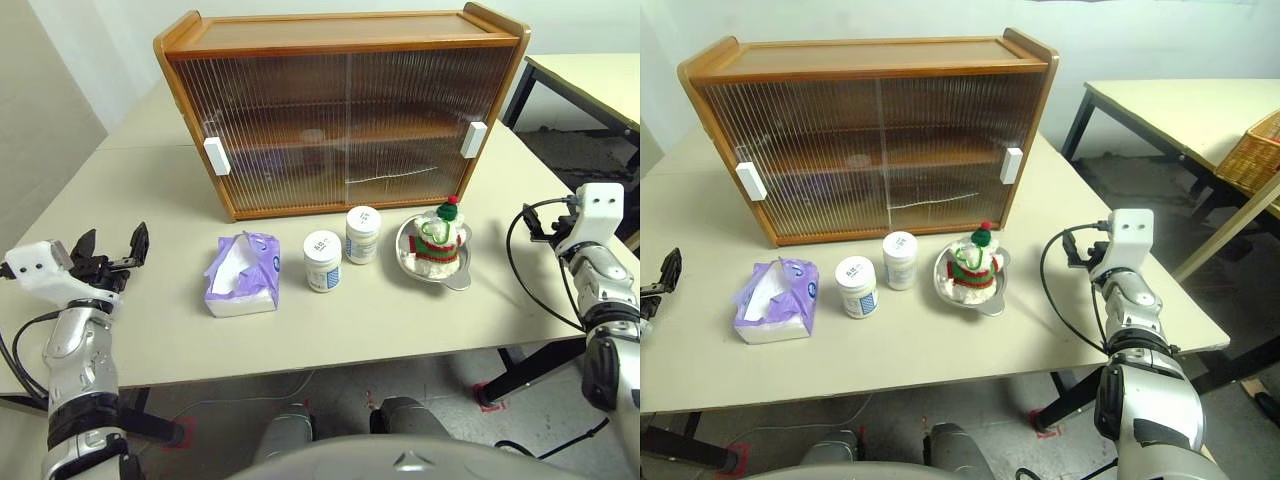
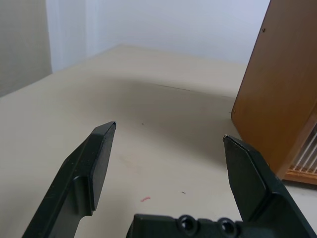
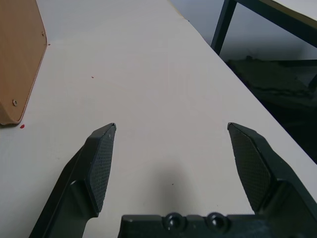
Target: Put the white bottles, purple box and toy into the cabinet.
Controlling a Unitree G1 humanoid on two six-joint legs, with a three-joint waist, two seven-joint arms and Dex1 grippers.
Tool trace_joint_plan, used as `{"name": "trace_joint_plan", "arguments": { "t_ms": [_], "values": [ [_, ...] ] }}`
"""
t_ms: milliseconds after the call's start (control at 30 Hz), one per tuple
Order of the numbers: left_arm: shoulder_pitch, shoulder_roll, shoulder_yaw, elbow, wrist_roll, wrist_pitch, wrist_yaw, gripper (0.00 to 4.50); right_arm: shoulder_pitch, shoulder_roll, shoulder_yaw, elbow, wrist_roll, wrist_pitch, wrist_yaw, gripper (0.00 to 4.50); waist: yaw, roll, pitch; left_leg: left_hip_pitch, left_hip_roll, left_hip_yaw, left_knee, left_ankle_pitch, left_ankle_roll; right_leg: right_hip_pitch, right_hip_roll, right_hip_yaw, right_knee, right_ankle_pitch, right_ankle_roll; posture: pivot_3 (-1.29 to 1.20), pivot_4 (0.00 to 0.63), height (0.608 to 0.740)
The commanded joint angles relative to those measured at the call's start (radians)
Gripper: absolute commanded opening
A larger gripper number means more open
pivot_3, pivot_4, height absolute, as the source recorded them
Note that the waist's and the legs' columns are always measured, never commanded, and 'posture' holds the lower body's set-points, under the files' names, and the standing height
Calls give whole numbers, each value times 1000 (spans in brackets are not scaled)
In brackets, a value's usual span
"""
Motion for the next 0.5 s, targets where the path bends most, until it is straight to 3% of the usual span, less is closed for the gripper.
{"name": "trace_joint_plan", "arguments": {
  "t_ms": [33, 333, 500],
  "values": [
    [-42, 24, 8, 75, 0, -26, -16, 4474, 1, 6, -9, 8, 6, -10, -5, 4500, 0, 0, 0, 0, 0, 0, 0, 0, 0, 0, 0, 0, 0, 0, 0, -113, 0, 740],
    [-118, 53, 5, 222, 4, -98, -59, 4474, -22, 4, -15, -20, 19, -25, 22, 4500, -3, 0, 0, 3, 0, 3, 0, 0, 0, 1, 1, 5, 1, 1, 1, -118, 0, 740],
    [-105, 50, 6, 232, 0, -113, -73, 4474, -48, -4, -20, -96, 56, -24, 113, 4500, -13, 0, 0, 4, 0, 7, 0, 0, 0, 1, 4, 16, 0, 2, 5, -126, 0, 740]
  ]
}}
